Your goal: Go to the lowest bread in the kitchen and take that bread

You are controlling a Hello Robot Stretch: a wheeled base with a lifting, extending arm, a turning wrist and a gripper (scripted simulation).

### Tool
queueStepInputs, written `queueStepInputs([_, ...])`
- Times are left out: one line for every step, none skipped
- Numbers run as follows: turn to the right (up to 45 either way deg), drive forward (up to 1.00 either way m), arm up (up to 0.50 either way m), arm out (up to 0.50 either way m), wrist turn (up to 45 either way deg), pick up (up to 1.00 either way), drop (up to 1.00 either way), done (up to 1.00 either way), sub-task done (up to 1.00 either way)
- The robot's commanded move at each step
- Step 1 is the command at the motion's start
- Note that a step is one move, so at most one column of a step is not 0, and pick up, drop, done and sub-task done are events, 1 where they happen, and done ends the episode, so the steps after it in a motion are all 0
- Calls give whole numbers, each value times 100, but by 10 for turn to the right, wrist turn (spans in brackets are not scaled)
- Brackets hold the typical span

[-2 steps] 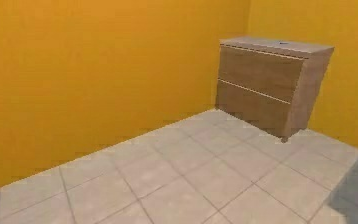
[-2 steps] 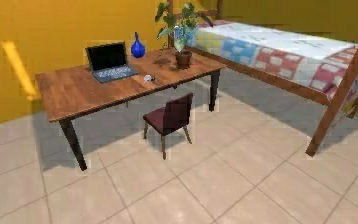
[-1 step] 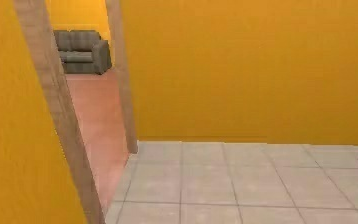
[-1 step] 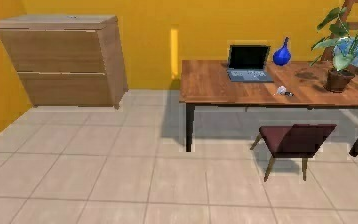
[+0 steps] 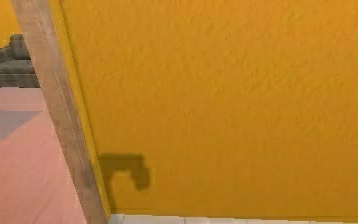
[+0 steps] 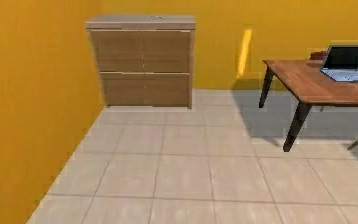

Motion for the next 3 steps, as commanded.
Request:
queueStepInputs([0,15,0,0,0,0,0,0,0])
queueStepInputs([-450,0,0,0,0,0,0,0,0])
queueStepInputs([-330,0,0,0,0,0,0,0,0])
